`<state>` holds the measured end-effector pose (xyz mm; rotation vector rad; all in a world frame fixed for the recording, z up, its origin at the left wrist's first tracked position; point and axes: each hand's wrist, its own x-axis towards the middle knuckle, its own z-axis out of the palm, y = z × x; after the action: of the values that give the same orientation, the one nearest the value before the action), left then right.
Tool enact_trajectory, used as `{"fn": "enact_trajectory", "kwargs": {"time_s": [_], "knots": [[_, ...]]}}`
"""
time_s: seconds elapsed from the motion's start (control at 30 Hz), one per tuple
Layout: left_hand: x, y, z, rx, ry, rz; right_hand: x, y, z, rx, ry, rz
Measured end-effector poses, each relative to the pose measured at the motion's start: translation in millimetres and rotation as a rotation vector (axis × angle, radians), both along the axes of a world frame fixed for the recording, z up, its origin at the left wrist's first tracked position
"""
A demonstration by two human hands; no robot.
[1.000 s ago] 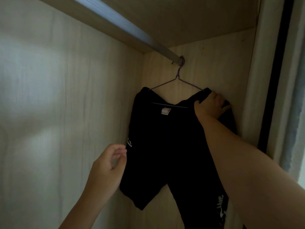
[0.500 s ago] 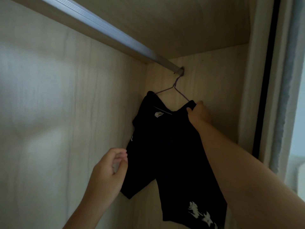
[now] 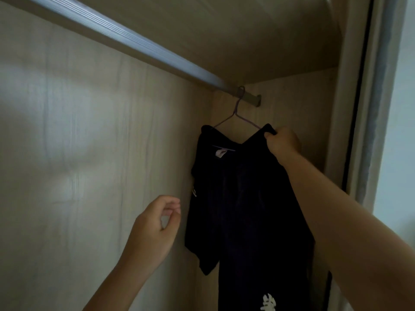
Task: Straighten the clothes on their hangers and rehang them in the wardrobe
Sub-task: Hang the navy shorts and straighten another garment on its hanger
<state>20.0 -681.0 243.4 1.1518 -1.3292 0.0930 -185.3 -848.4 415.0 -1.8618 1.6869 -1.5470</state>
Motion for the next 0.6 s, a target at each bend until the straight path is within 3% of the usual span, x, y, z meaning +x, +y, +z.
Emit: {"fn": "enact_trajectory", "kwargs": {"time_s": [0.27, 0.6], "knots": [[-2.4, 18.8, -24.3, 0.052, 0.038, -0.02, 15.6, 56.0, -22.3, -0.065, -0.203, 0.232], [16.7, 45.3, -29.0, 0.093, 0.108, -0.036, 38.2, 97.6, -22.2, -0.2, -0.402, 0.227]]}}
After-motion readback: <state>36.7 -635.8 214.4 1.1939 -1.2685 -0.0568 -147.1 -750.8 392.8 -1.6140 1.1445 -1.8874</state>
